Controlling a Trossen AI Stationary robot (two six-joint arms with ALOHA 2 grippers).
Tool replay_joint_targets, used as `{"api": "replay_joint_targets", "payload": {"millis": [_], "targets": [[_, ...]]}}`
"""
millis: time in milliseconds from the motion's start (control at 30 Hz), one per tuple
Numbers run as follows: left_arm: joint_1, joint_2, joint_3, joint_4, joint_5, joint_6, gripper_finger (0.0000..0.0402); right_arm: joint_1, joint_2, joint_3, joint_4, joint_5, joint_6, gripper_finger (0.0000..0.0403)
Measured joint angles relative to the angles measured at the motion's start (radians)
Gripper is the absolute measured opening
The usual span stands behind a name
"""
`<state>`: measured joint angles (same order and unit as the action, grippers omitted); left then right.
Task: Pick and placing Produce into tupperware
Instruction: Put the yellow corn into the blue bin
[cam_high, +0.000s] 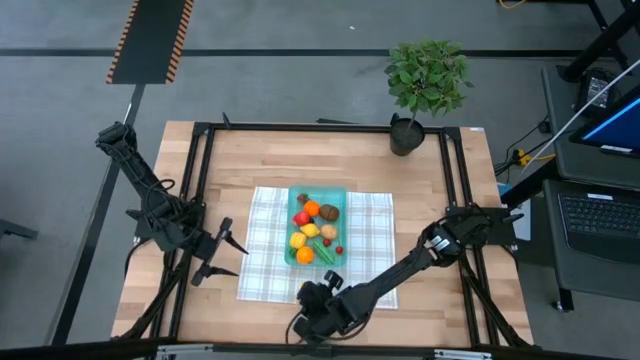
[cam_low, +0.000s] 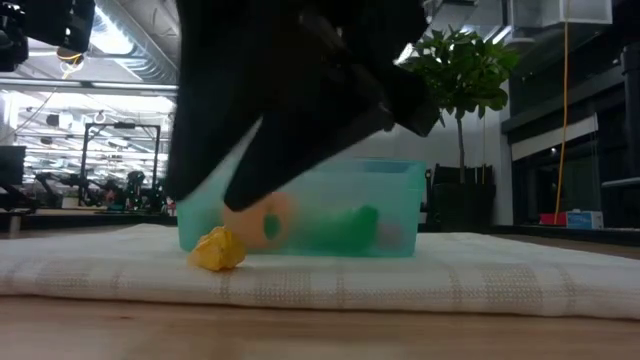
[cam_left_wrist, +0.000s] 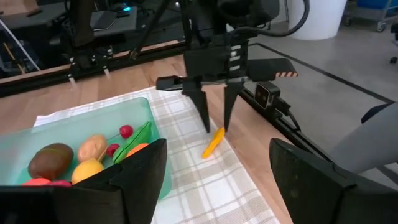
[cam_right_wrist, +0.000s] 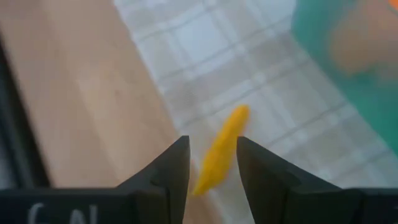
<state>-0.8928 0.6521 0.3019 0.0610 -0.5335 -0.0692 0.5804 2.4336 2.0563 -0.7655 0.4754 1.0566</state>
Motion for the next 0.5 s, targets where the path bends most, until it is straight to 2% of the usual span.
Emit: {"api": "replay_joint_targets", "payload": {"millis": [500], "targets": [[0.000,0.000,0.000,-0.001,0.000,0.000,0.0273,-0.021,0.014,0.000,-0.021,-0.007,-0.011,0.0135]]}}
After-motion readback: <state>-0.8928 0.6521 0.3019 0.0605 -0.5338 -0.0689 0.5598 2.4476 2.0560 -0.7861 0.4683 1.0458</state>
